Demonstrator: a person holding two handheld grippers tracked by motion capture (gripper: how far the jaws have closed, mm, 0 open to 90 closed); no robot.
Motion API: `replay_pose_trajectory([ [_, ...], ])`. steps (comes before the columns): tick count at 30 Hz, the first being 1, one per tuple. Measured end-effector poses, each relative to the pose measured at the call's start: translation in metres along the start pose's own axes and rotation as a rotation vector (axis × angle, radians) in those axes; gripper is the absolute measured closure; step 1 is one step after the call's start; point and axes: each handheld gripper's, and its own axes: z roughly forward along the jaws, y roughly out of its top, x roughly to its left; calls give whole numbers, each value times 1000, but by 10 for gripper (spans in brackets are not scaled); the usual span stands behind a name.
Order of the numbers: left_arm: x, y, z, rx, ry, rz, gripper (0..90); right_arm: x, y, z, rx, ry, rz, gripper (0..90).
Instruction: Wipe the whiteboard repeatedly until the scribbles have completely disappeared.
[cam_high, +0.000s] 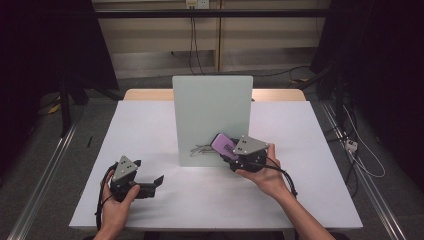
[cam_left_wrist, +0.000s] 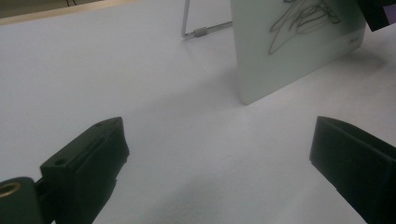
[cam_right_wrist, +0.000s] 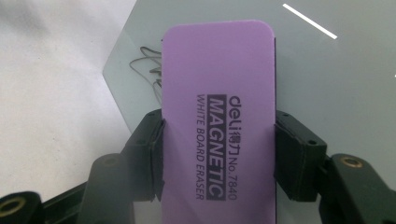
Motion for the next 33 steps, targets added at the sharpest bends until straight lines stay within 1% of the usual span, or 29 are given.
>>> replay_pose_trajectory([
  [9,0,0,1,3,1,5,41,7,2,8,12,20,-15,416],
  [13,0,0,3,4,0,4,41,12,5,14,33,26,-40,415],
  [19,-1,0,4,8,-1,6,41,16,8,20,43,48,-56,415],
  [23,0,0,3,0,0,6,41,19,9,24,44,64,-49,415],
  [25,0,0,3,1,1,5,41,22,10,27,45,74,-48,415],
  [33,0,0,2,1,1,5,41,36,17,45,57,118,-75,415],
])
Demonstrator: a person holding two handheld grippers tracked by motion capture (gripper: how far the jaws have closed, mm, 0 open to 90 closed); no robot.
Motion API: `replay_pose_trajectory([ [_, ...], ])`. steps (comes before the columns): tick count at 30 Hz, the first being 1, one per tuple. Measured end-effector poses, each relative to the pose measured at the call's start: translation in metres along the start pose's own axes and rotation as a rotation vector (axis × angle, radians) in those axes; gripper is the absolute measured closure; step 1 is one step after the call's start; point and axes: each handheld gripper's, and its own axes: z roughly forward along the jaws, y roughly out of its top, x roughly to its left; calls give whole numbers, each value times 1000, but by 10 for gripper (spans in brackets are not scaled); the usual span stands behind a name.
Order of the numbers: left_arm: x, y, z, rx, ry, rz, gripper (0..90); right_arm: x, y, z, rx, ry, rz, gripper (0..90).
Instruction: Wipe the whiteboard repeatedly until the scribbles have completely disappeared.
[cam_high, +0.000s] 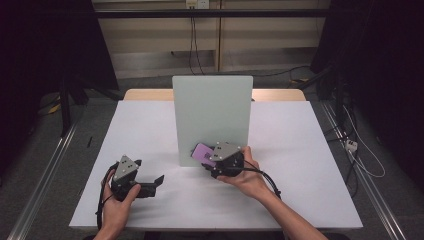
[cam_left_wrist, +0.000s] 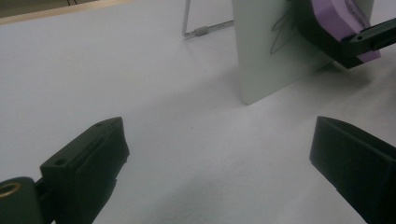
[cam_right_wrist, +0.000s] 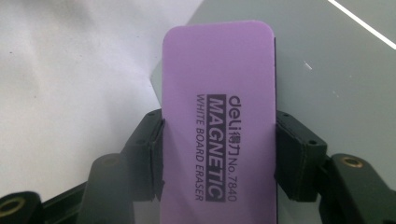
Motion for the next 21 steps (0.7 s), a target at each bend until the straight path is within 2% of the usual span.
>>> replay_pose_trajectory([
  [5,0,0,-1,-3,2,-2,41,6,5,10,-3,18,-13,415],
  [10,1,-1,-3,-1,6,-3,41,6,6,10,-4,17,-17,415],
  [15,2,-1,-4,-2,8,-3,41,-2,7,-2,-18,-21,-15,415],
  [21,1,-1,-3,0,13,-4,41,-20,6,-24,-56,-78,22,415],
])
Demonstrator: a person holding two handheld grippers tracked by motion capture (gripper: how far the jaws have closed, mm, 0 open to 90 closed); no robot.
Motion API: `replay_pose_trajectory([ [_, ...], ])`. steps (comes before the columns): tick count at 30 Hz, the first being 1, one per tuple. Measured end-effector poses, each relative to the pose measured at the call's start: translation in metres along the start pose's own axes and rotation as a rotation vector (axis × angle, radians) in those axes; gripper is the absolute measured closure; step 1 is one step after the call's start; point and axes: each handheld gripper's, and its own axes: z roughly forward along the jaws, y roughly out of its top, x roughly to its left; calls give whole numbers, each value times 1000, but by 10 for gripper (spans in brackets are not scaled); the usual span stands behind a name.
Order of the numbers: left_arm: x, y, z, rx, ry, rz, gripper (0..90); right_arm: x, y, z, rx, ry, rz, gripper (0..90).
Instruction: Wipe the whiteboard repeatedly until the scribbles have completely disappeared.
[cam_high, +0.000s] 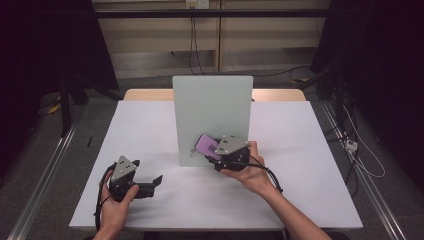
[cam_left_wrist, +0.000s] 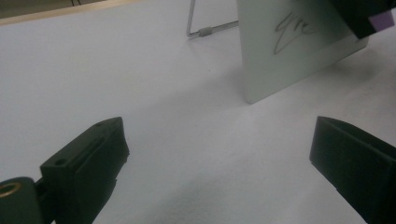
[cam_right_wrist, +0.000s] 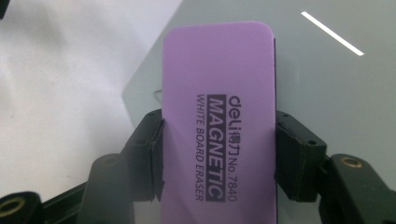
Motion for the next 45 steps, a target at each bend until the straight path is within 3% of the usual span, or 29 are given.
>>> replay_pose_trajectory([
  [5,-1,0,1,-2,-6,2,41,-14,1,-15,-24,-43,18,415],
  [9,-1,0,1,2,-8,2,41,-12,-1,-14,-15,-55,-5,415],
  [15,-1,1,2,5,-5,4,41,-2,-6,-6,1,-35,-10,415],
  [25,-1,1,3,1,-13,5,41,12,2,12,7,-6,-20,415],
  [30,-1,1,2,4,-9,6,41,26,4,26,42,23,-58,415],
  [39,0,1,1,1,-6,4,41,45,4,48,67,89,-73,415],
  [45,0,0,0,1,-3,0,41,46,6,50,67,99,-79,415],
])
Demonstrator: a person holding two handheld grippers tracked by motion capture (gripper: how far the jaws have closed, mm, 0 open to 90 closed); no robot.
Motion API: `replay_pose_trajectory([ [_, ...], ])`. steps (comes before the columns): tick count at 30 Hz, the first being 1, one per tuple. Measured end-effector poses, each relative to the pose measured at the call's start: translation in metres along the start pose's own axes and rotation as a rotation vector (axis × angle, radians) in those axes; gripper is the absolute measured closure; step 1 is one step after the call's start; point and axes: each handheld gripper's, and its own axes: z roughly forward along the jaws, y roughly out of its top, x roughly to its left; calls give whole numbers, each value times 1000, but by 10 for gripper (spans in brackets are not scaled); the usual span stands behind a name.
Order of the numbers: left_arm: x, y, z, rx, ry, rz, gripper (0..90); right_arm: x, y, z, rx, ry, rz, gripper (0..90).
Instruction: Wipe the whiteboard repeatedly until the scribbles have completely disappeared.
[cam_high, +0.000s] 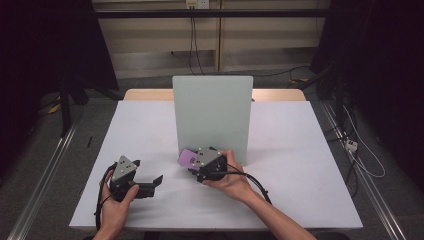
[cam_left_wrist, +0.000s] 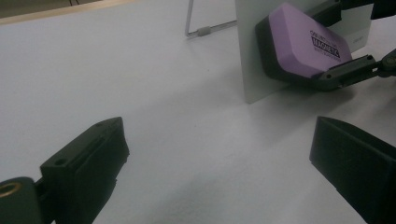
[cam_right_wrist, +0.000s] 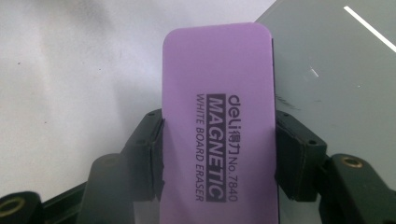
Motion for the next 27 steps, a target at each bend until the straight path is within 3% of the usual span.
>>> replay_pose_trajectory([
  [10,0,0,0,1,2,2,41,-24,11,-26,-55,-80,35,415],
  [14,-1,0,0,3,-2,5,41,-29,15,-28,-79,-96,49,415],
  [20,-1,0,1,4,-5,4,41,-24,18,-21,-87,-91,42,415],
  [27,0,0,0,0,1,2,41,-8,18,1,-74,-28,30,416],
])
